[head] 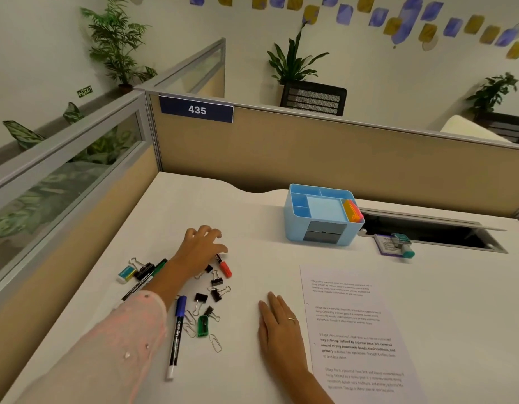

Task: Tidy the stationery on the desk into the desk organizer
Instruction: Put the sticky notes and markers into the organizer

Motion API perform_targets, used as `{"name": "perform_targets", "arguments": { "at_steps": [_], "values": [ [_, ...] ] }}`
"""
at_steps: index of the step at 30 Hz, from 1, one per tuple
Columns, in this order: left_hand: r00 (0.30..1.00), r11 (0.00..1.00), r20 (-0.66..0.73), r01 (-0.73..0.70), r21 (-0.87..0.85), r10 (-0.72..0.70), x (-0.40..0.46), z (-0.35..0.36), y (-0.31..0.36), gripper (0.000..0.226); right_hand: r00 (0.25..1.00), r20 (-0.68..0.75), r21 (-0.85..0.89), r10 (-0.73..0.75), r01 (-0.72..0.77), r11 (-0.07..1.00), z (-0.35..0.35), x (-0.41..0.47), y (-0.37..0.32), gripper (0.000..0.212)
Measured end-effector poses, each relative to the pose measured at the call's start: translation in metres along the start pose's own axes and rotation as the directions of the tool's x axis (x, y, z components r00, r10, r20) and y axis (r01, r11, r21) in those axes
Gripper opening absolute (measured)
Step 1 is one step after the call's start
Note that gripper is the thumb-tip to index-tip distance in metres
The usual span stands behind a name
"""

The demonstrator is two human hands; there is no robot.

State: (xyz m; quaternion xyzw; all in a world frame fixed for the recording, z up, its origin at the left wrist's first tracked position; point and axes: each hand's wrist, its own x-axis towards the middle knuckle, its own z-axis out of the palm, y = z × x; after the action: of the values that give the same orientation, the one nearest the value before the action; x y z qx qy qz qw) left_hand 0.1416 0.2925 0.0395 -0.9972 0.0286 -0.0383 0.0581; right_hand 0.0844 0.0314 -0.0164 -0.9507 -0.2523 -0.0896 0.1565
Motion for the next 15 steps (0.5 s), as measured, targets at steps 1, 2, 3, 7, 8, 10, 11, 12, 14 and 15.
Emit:
{"name": "perform_targets", "arguments": {
  "at_steps": [1, 2, 3, 7, 8, 10, 11, 12, 14, 15],
  "values": [
    [0.999, 0.999, 0.023, -0.030, 0.024, 0.029, 0.002, 0.001, -0.001, 0.053, 1.000, 0.001, -0.004, -0.001, 0.001, 1.000, 0.001, 0.000, 0.000, 0.041],
    [0.998, 0.998, 0.036, -0.048, 0.037, 0.046, 0.004, 0.003, -0.001, 0.046, 1.000, 0.002, -0.009, -0.005, 0.005, 1.000, 0.001, 0.000, 0.000, 0.041],
    [0.998, 0.997, 0.042, -0.055, 0.051, 0.053, 0.005, 0.005, -0.002, 0.041, 1.000, 0.001, -0.012, -0.011, 0.011, 1.000, 0.002, 0.000, 0.001, 0.042],
    [0.998, 0.996, -0.005, -0.055, 0.076, 0.055, 0.008, 0.014, -0.004, 0.031, 1.000, 0.007, -0.016, -0.021, 0.021, 1.000, 0.004, 0.000, 0.003, 0.043],
    [0.999, 0.999, -0.035, -0.034, 0.004, 0.034, 0.008, 0.013, -0.004, 0.028, 1.000, 0.009, -0.010, -0.020, 0.020, 1.000, 0.004, 0.001, 0.003, 0.043],
    [0.989, 0.959, -0.119, 0.054, -0.277, -0.090, 0.005, 0.007, -0.002, 0.017, 1.000, 0.005, 0.020, -0.019, 0.019, 1.000, 0.006, 0.001, 0.003, 0.042],
    [0.975, 0.889, -0.136, 0.100, -0.447, -0.178, 0.001, 0.002, 0.000, 0.014, 1.000, 0.002, 0.034, -0.019, 0.019, 0.999, 0.006, 0.001, 0.004, 0.042],
    [0.958, 0.774, -0.109, 0.145, -0.617, -0.266, -0.005, -0.003, 0.002, 0.013, 1.000, -0.004, 0.045, -0.017, 0.017, 0.999, 0.007, 0.001, 0.005, 0.041],
    [0.920, 0.431, 0.027, 0.208, -0.878, -0.391, -0.022, -0.013, 0.009, 0.010, 1.000, -0.006, 0.073, -0.011, 0.011, 0.997, 0.008, 0.001, 0.007, 0.040],
    [0.898, 0.268, 0.092, 0.224, -0.937, -0.431, -0.034, -0.016, 0.013, 0.008, 1.000, -0.002, 0.085, -0.011, 0.011, 0.996, 0.009, 0.001, 0.008, 0.039]
  ]
}}
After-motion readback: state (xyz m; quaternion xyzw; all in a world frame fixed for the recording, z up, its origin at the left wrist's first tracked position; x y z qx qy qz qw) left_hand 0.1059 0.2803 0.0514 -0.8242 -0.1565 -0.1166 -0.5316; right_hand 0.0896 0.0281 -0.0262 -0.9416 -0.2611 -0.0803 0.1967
